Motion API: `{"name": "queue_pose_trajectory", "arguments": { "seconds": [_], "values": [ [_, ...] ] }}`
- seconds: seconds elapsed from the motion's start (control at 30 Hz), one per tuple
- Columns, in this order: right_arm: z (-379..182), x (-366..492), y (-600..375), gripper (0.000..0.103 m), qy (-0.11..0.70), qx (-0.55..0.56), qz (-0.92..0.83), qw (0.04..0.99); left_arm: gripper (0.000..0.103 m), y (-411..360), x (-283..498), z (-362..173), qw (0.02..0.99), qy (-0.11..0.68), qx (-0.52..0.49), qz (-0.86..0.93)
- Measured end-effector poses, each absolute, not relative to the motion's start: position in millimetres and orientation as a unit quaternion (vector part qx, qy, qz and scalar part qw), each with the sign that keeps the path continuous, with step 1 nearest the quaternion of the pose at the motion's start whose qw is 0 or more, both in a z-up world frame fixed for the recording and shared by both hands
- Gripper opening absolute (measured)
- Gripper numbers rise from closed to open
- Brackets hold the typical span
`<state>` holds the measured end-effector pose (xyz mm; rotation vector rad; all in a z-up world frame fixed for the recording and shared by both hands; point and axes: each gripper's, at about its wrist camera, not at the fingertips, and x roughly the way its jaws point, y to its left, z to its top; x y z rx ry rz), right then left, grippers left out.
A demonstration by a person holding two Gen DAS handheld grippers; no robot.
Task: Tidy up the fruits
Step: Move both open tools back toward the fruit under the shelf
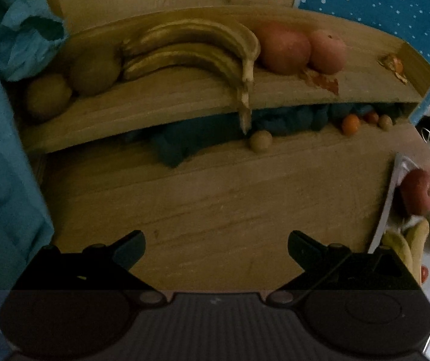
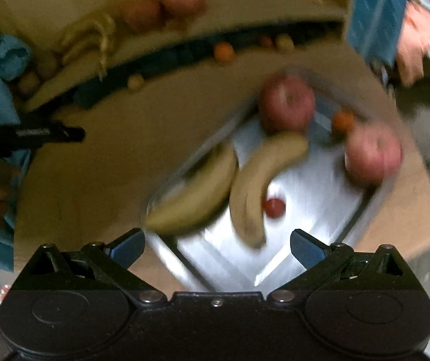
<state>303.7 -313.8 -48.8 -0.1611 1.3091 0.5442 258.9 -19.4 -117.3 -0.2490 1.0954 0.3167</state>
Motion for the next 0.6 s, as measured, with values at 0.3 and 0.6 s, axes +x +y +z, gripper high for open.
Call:
{"name": "queue_pose_trajectory", "arguments": {
  "seconds": [0.3,0.6],
  "values": [
    [-49.0,381.3,-285.1,0.102,0.464,-0.142,0.314,0.816,0.103,-35.4,308.5,-132.3,0.843,0.500,-0.104,0.169],
    [-93.0,451.0,-259.6,0.102,0.449,-0.178,0.350,0.803,0.103,-47.8,347.4,-154.0,0.841,0.491,-0.097,0.205]
  ]
}}
